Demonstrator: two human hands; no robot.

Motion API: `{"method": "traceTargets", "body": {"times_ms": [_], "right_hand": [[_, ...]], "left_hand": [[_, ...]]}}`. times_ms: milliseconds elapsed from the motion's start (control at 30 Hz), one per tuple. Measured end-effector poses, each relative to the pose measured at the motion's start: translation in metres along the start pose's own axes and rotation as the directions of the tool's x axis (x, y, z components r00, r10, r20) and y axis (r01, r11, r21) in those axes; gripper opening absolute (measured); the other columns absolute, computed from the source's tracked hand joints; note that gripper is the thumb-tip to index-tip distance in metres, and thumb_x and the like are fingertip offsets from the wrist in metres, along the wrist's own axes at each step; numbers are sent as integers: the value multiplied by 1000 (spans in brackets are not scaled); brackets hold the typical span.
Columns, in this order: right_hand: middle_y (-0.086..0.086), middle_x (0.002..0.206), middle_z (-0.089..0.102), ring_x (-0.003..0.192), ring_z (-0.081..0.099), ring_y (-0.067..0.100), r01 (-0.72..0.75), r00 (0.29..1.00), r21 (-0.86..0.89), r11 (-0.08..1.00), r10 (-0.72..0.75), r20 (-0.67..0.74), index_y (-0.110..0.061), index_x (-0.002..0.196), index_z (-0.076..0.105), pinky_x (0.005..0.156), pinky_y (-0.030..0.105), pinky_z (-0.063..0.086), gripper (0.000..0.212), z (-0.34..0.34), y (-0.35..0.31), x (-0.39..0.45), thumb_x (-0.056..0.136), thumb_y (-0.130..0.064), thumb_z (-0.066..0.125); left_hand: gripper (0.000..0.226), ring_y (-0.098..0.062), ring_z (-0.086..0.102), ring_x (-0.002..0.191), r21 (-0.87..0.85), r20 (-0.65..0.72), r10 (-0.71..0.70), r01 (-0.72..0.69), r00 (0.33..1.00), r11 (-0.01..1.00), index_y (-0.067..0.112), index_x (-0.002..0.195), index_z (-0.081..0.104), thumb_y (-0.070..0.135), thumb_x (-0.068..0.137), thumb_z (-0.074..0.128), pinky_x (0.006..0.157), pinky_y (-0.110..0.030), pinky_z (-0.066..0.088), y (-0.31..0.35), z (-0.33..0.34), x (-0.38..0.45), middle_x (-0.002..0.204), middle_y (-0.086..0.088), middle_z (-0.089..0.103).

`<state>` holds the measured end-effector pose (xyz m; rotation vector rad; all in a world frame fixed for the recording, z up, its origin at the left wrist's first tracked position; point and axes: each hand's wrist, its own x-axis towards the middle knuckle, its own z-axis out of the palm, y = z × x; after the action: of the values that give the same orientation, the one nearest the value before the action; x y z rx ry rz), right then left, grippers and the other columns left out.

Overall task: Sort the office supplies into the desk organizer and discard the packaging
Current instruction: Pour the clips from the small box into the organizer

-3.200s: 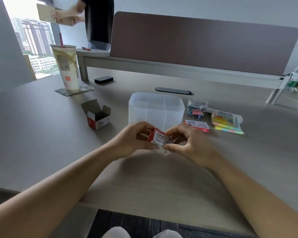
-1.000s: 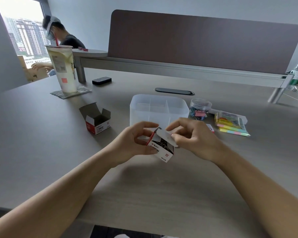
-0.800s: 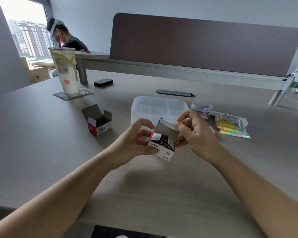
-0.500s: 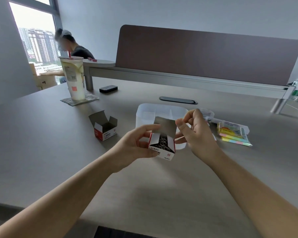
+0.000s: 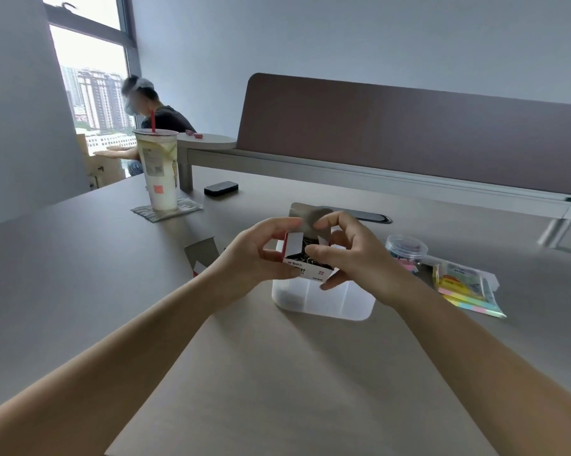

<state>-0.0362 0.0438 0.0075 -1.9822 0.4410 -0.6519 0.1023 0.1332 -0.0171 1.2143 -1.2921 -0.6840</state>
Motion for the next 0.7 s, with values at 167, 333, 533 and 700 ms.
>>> {"method": "traceTargets", "body": {"times_ms": [167, 333, 533, 700], "right_hand": [[7, 85, 57, 77, 62, 25, -2, 1000, 114, 993, 2, 3, -19, 103, 46, 62, 33, 57, 20, -4, 3, 16, 87, -8, 50], [5, 89, 57, 75, 62, 20, 31, 999, 158, 987, -27, -31, -20, 104, 50, 61, 25, 57, 29, -9, 9, 32, 88, 3, 43], [-3, 87, 58, 62, 64, 1, 84, 993, 100, 991, -75, -89, -26, 94, 53, 61, 17, 55, 38, -11, 20, 46, 82, 9, 48], [-1, 92, 57, 64, 62, 9, 71, 994, 96, 993, -62, -94, -20, 101, 52, 60, 15, 54, 37, -8, 27, 47, 81, 10, 52]], "left_hand": [[61, -3, 63, 65, 137, 11, -2, 1, 1000, 991, 18, 117, 49, -15, 68, 64, 56, -11, 51, 0, -19, 22, 102, 3, 57], [57, -10, 62, 77, 174, 51, 24, -32, 998, 984, 28, 102, 50, -17, 68, 62, 61, -14, 53, -3, -28, 42, 106, -2, 57], [60, -41, 60, 87, 267, 77, 65, -84, 995, 960, 30, 105, 48, -16, 69, 63, 73, -32, 55, -14, -30, 65, 108, -4, 55], [61, -40, 63, 92, 293, 124, 56, -91, 991, 952, 38, 100, 49, -9, 67, 68, 77, -34, 54, -18, -36, 71, 97, 11, 56]]}}
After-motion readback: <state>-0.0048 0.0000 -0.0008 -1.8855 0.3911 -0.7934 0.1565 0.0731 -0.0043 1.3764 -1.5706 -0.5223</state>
